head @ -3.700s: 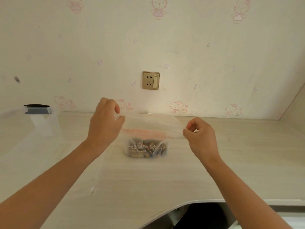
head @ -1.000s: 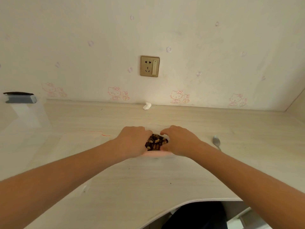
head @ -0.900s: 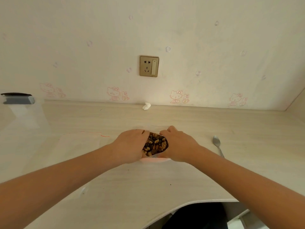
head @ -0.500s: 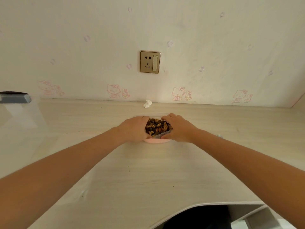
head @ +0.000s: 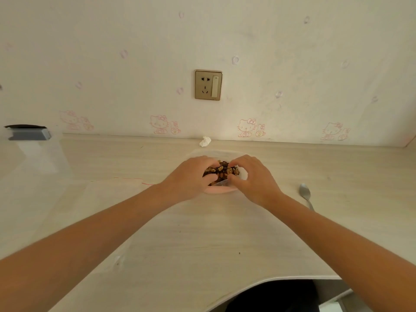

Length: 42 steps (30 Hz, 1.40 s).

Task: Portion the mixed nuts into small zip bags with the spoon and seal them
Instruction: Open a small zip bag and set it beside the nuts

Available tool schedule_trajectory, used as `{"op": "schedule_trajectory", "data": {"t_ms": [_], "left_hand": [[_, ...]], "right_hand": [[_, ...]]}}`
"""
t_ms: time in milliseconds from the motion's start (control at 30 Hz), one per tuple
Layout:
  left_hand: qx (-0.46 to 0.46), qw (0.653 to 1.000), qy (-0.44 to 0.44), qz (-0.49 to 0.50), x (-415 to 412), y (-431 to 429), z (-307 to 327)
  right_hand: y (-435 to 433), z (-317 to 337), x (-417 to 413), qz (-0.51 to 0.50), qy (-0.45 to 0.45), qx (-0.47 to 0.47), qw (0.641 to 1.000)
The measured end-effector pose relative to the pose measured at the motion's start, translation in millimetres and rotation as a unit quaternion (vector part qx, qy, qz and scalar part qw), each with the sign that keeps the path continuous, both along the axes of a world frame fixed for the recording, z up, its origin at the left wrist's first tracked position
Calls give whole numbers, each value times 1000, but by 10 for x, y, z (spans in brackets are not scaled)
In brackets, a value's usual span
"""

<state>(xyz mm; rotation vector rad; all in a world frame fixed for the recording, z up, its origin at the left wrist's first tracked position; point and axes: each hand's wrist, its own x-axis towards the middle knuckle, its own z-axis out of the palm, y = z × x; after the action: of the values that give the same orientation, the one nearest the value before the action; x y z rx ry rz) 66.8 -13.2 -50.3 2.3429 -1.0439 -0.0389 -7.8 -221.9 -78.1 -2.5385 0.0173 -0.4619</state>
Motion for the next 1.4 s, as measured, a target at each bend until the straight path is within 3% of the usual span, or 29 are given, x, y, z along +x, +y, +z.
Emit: {"op": "schedule_trajectory", "data": {"t_ms": [100,200,400,533,667,800,900,1067,1200,1300,1333,1400], "left_hand": [[-90,995,14,40,-310,426,73],[-22,991,1,131,-521,1042,5],[97,968,43,227,-877,1906,-263],[75,943,50,320,-840,1929,-384],[100,933,55,342,-693,1877,-391],[71,943,48,322,-615,1879,-454],[-37,947,42,317,-571,1944,-399],[-143,968,-70,191,-733,1818,-186],[-137,980,-133,50,-921,1393,-100],[-91,977,-188,-40,-954,1025,-159],[-75,977,-191,-61,-943,931,-200],[-48,981,-171,-84,-906,787,-283]], "right_hand": [[240,45,-281,25,-32,84,996],[540,-17,-538,73,0,141,987],[837,-318,-675,90,76,105,987],[826,-329,-691,84,67,98,989],[799,-315,-707,81,68,98,990],[802,-301,-706,75,71,103,989],[795,-313,-699,72,74,107,989],[765,-289,-688,76,85,180,977],[726,-110,-662,58,101,375,920],[606,38,-654,59,117,534,835],[544,64,-655,58,122,565,814],[439,68,-665,39,134,576,806]]}}
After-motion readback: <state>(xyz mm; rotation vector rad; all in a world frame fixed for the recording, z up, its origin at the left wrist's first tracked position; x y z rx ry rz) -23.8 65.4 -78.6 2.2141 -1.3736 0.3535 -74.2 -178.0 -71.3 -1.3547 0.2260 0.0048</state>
